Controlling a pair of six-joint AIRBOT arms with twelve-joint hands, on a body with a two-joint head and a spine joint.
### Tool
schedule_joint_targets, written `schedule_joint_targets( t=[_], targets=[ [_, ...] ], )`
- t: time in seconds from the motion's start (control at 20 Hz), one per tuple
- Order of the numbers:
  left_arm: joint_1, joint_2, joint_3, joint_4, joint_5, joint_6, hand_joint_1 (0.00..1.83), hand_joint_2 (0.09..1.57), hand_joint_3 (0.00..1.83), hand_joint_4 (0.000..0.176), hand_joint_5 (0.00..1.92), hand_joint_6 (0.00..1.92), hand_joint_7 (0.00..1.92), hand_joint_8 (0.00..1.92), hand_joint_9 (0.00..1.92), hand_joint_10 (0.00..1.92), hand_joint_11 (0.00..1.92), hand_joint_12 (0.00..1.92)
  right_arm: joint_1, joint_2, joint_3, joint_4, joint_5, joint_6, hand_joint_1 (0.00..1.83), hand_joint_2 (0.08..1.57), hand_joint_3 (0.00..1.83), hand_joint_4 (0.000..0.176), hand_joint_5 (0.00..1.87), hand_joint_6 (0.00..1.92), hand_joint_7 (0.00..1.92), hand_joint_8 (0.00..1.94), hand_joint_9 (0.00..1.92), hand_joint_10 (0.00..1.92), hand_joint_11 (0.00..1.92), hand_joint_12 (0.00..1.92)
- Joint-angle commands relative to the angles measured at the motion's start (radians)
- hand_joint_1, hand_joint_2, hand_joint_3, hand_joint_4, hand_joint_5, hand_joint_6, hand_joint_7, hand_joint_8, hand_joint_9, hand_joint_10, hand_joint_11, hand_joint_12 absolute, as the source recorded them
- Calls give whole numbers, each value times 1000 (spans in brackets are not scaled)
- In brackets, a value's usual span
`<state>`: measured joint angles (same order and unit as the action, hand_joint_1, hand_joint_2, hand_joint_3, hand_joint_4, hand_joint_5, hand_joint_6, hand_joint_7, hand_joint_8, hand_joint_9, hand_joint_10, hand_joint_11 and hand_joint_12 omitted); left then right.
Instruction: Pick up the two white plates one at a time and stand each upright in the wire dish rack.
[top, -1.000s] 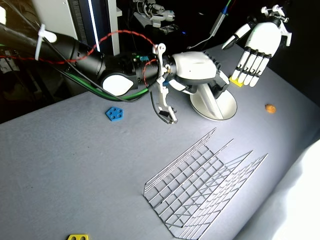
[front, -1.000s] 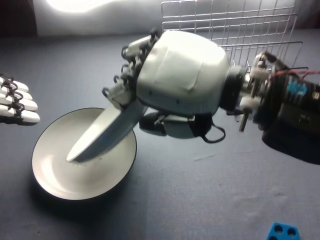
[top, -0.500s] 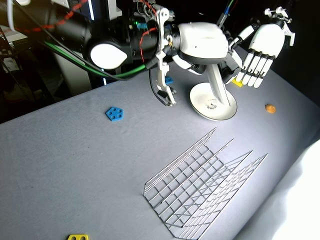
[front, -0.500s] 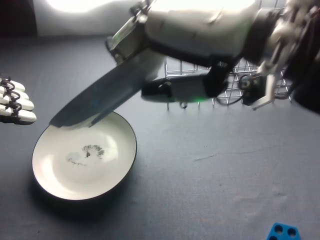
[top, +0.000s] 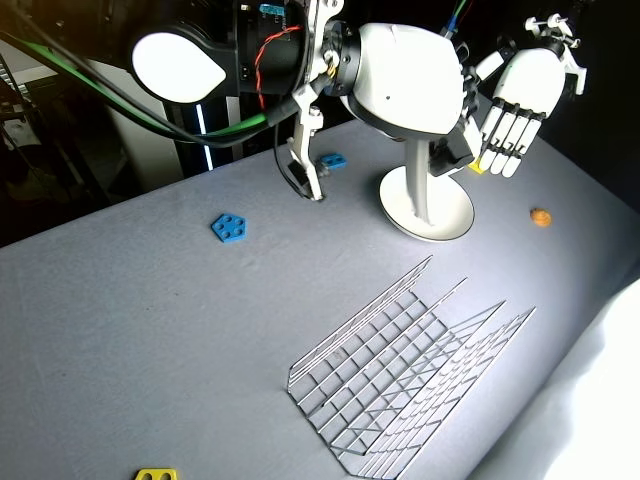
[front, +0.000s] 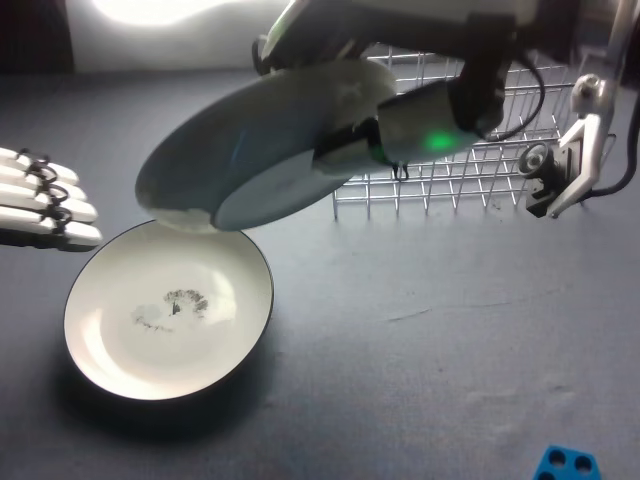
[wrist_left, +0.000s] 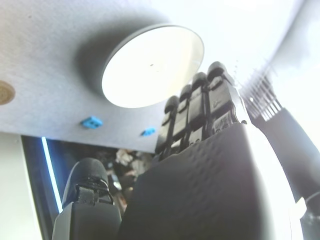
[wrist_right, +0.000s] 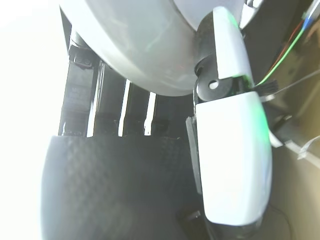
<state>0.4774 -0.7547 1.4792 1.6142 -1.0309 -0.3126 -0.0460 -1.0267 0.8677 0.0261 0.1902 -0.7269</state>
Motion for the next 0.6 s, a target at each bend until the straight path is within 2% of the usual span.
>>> schedule_joint_targets(
  t=[0.0,0.15,0.3,0.55],
  targets=[
    [-17,4,-6,-47,-12,-2,0,1135,1,0,1,0,0,0,0,0,0,0,20,6,4,9,130,25,1207,1133,1,24,930,1119,978,963,1063,401,678,1246],
    [-37,-3,-26,-16,-5,-2,0,1138,2,0,6,2,0,0,0,0,0,0,23,10,22,9,131,66,1209,1131,0,24,939,1106,980,963,1071,406,681,1272],
    [-37,-16,-41,-16,8,-2,0,1141,3,0,24,9,4,2,0,0,0,0,39,14,54,9,133,128,1206,1137,1,20,927,1136,964,980,1058,418,662,1298],
    [-24,-30,-63,-15,35,-2,0,1135,0,0,0,0,0,0,0,0,0,0,51,24,103,10,144,209,1210,1130,0,24,934,1111,992,953,1086,443,698,1277]
  ],
)
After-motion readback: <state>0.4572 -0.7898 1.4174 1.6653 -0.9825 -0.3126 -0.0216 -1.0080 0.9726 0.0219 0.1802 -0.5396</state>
